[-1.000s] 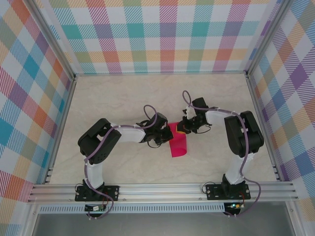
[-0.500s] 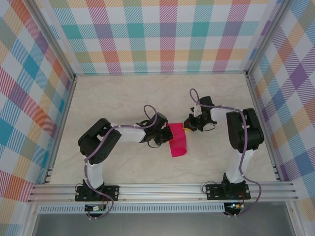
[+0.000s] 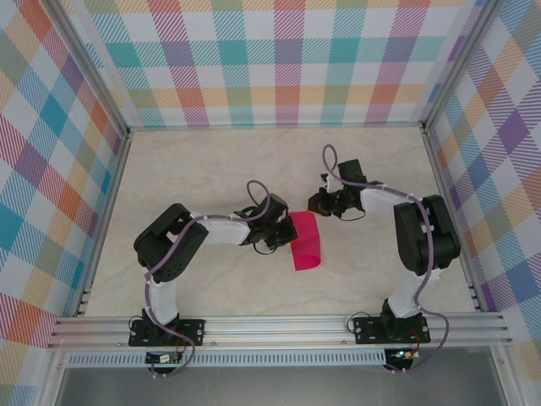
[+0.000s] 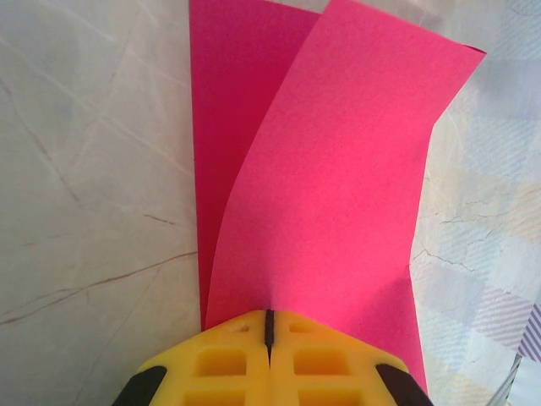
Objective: Fold a paper plane with a square sheet of paper (pick it up from the middle)
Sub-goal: Fold the square sheet of paper in half at the center of the table.
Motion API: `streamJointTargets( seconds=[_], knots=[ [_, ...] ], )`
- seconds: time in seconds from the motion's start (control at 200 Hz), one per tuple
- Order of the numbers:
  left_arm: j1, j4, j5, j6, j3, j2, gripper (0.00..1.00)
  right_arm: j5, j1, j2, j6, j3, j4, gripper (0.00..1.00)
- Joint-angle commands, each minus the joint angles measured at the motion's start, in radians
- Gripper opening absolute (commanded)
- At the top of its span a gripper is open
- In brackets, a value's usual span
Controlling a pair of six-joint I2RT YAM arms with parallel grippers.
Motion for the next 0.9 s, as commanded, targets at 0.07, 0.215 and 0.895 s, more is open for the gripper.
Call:
streamJointTargets(
  seconds=[0.07,0.215,0.895],
  knots=[
    [-0.004,-0.381,-0.120,0.020,-0.078,0.114,0.00,0.016,0.008,0.091,0.009,0.050,-0.049,0.00],
    [-0.004,-0.381,-0.122,0.018,-0.082,0.115,0.00,0.077,-0.008,0.110,0.039,0.056,-0.039,0.00],
    [-0.004,-0.365,-0.125,0.008,-0.111,0.102,0.00,0.066,-0.066,-0.167,0.124,-0.138,0.009,0.00]
  ],
)
